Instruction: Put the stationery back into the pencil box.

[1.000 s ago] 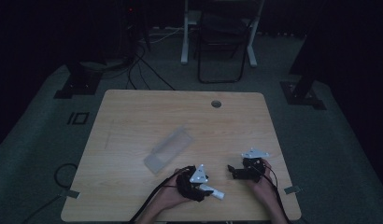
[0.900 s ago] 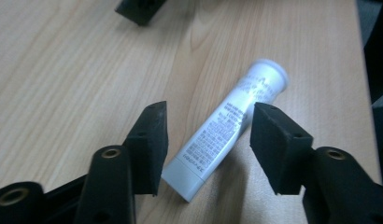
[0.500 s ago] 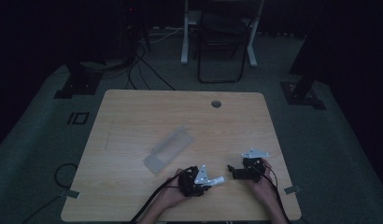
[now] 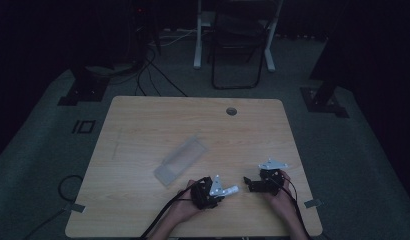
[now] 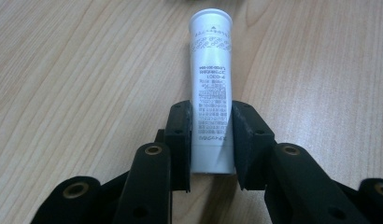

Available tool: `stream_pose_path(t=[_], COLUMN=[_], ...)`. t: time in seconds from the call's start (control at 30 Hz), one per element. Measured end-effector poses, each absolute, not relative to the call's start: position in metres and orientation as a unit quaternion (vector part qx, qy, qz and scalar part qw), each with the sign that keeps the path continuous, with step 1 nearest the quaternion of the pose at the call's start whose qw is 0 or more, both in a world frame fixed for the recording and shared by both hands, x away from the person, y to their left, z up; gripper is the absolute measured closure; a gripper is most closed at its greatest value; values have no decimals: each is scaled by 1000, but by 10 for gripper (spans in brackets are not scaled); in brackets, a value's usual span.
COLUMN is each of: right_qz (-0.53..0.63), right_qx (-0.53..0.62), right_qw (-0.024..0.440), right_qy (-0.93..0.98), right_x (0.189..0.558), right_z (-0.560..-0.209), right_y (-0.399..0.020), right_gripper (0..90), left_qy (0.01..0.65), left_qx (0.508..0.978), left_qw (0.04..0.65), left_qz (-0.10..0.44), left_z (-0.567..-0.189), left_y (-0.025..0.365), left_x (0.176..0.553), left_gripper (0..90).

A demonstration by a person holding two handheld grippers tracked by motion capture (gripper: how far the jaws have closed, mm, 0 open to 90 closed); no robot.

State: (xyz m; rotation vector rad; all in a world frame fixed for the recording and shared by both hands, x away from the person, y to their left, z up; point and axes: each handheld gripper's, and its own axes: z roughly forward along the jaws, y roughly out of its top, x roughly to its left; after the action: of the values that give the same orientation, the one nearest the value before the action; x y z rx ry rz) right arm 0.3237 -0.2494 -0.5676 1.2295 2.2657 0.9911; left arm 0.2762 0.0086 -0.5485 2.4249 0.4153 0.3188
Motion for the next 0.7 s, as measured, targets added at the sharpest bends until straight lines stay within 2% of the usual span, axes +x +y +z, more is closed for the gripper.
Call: stream_pose_path(t=[0.7], right_qz=[352], right_qx=[437], right_qw=[189], right_qy=[806], right_x=[324], right_z=[-568], right_y=[-249], right_gripper=[122], left_qy=[176], left_qx=[911], left_qw=[344], left_qz=[142], left_z=[-538], left_y=[18], left_x=[278], left_gripper=[709])
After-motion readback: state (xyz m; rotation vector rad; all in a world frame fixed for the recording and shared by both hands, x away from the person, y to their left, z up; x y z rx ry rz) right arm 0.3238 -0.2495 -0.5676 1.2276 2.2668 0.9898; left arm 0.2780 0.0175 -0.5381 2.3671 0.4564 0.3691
